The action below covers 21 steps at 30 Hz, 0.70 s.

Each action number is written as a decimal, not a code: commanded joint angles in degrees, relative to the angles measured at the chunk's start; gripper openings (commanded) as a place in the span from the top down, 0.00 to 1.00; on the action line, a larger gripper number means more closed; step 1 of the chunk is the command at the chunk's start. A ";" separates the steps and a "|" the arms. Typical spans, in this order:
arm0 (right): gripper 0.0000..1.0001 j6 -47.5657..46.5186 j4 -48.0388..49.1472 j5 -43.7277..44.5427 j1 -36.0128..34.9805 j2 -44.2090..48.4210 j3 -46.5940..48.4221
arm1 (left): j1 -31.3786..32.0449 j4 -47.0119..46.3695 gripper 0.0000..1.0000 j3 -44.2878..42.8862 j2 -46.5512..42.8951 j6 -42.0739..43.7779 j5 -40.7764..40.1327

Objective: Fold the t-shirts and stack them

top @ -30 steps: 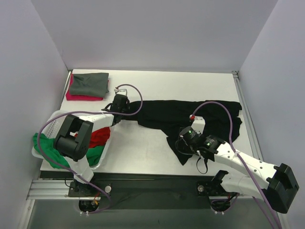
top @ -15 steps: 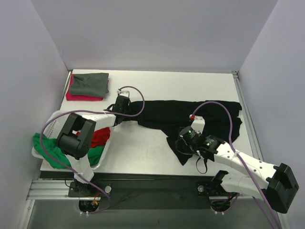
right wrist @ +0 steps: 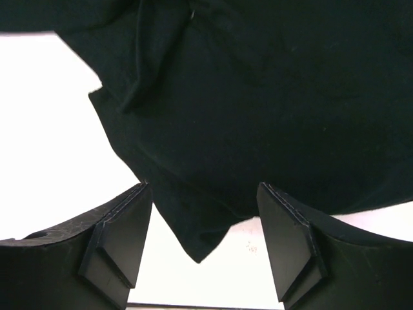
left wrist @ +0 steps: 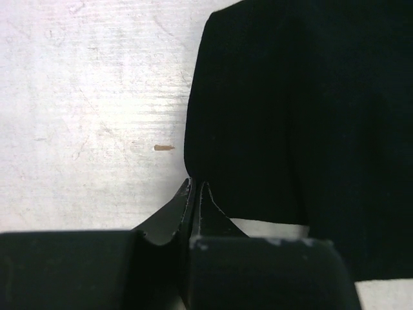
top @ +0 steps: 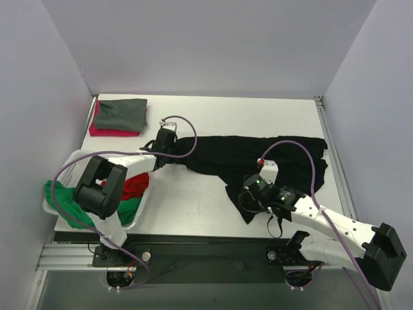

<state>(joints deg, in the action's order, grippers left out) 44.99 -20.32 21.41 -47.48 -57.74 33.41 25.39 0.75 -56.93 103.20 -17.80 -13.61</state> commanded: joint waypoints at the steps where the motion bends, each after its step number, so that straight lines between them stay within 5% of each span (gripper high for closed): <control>1: 0.34 1.50 -1.57 0.13 -2.16 1.22 -1.68 | -0.25 0.65 1.00 -0.64 -8.08 -0.48 0.69; 7: 0.41 6.68 -4.47 1.35 -6.83 2.36 -4.31 | -2.62 2.41 1.00 -0.82 -18.98 0.48 0.16; 21: 0.49 16.00 -9.04 5.13 -15.62 -7.83 -3.09 | -6.22 2.24 1.00 1.91 -22.25 0.66 3.23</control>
<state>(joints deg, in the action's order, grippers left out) 57.34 -25.71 22.76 -62.81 -64.05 29.34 20.18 3.90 -55.20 82.21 -17.56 -11.64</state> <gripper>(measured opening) 0.510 0.024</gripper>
